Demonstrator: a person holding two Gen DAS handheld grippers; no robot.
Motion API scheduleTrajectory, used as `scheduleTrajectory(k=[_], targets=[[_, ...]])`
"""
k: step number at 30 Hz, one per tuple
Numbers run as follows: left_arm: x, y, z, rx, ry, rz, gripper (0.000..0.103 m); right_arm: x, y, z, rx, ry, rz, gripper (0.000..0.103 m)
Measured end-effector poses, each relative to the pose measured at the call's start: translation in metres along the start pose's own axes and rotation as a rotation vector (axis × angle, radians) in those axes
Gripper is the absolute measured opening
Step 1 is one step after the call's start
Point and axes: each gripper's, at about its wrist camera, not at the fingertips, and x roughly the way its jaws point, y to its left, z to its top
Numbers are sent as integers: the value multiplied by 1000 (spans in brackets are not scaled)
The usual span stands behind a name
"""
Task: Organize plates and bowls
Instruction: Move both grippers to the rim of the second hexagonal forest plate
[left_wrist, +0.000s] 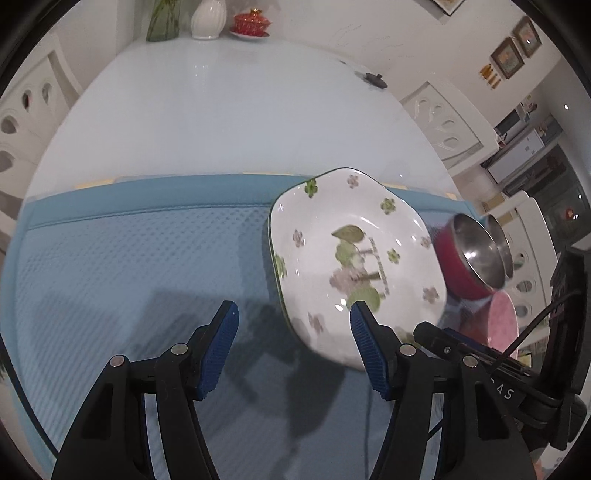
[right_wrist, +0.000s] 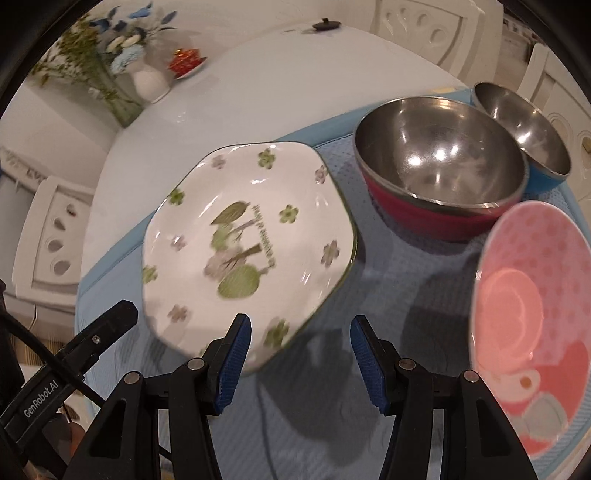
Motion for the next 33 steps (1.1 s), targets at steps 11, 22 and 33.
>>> scheduleTrajectory(k=[11, 22, 33], targets=[[44, -9, 17, 110, 50, 41, 23, 29, -1, 17, -32, -21, -47, 54], [40, -3, 14, 195, 22, 93, 18, 21, 10, 1, -143, -79, -81, 36], [35, 9, 21, 153, 48, 45, 19, 21, 20, -19, -110, 12, 56, 36]])
